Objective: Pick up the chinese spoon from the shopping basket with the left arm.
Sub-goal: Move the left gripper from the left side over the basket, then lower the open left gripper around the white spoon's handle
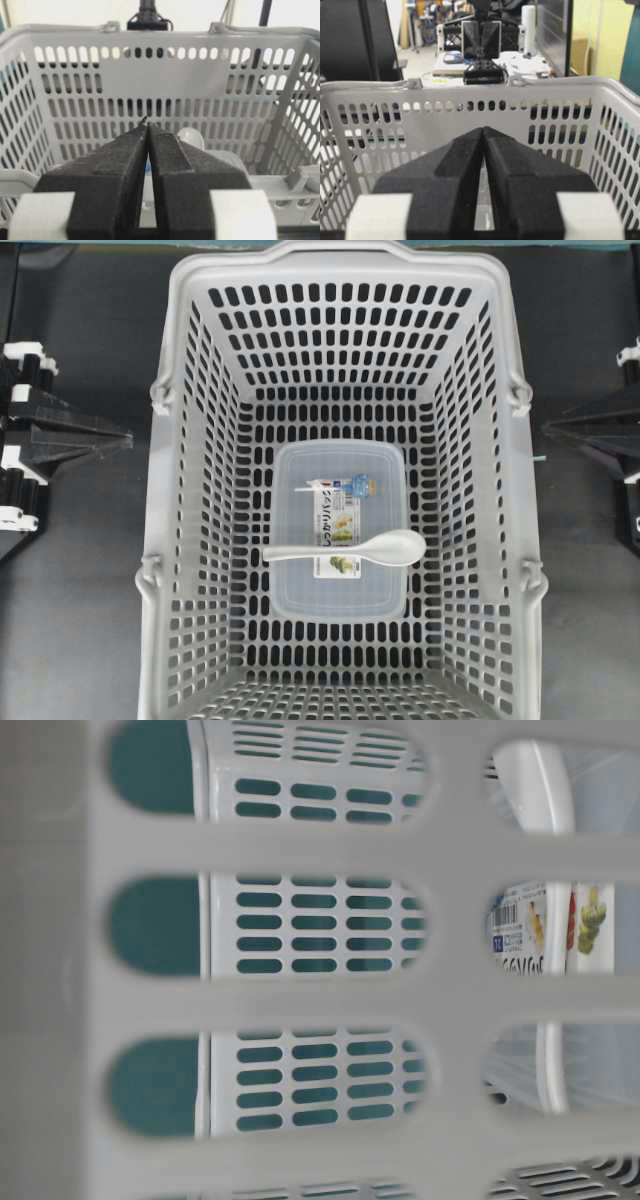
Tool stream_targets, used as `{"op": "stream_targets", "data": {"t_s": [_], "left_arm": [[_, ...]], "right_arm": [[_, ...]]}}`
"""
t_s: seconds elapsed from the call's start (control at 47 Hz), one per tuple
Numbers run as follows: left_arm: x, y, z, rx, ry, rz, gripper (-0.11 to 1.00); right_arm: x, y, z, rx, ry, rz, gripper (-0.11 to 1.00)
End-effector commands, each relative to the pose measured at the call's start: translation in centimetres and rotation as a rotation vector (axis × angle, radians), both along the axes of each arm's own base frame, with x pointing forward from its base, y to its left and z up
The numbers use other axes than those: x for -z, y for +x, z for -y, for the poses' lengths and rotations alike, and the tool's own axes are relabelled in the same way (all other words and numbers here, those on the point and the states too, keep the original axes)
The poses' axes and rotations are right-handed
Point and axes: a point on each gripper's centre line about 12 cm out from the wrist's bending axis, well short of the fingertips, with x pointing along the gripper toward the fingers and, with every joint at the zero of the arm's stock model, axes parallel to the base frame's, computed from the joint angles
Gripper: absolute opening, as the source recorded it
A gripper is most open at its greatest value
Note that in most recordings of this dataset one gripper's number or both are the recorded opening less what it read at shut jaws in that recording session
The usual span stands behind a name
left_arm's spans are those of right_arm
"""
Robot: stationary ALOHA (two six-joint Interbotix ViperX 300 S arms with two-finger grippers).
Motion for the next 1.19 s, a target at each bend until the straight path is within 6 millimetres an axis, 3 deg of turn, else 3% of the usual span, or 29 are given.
{"op": "stream_targets", "data": {"t_s": [0.0,0.064,0.128,0.341,0.724,0.873,1.022,1.086,1.171], "left_arm": [[-2.7,0.4,0.3,0.014,0.018,0.006,0.06],[-3.8,0.7,0.3,0.015,0.000,-0.042,0.01],[-4.8,1.2,0.3,0.016,-0.016,-0.108,0.00],[-7.4,4.3,1.8,0.065,-0.014,-0.304,0.00],[-6.6,12.6,3.3,0.077,0.001,-0.585,0.00],[-6.0,15.5,3.6,0.069,0.003,-0.693,0.00],[-4.6,18.1,3.9,0.055,0.009,-0.848,0.01],[-4.0,19.1,4.1,0.056,0.012,-0.895,0.06],[-3.3,20.5,4.7,0.060,0.020,-0.950,0.26]], "right_arm": [[-0.6,0.2,0.0,-0.001,0.017,0.012,0.00],[-0.5,0.2,0.0,0.000,0.023,0.003,0.06],[-0.3,0.2,0.0,-0.003,0.037,-0.014,-0.01],[-0.1,0.2,-0.2,-0.011,0.058,-0.044,-0.01],[0.7,-0.1,-0.8,-0.039,0.056,-0.142,0.02],[0.6,-0.5,-0.9,-0.048,0.057,-0.161,0.26],[0.2,-0.9,-0.9,-0.048,0.055,-0.156,0.65],[0.2,-1.0,-0.9,-0.048,0.055,-0.162,0.75],[0.2,-1.1,-0.9,-0.048,0.055,-0.168,0.77]]}}
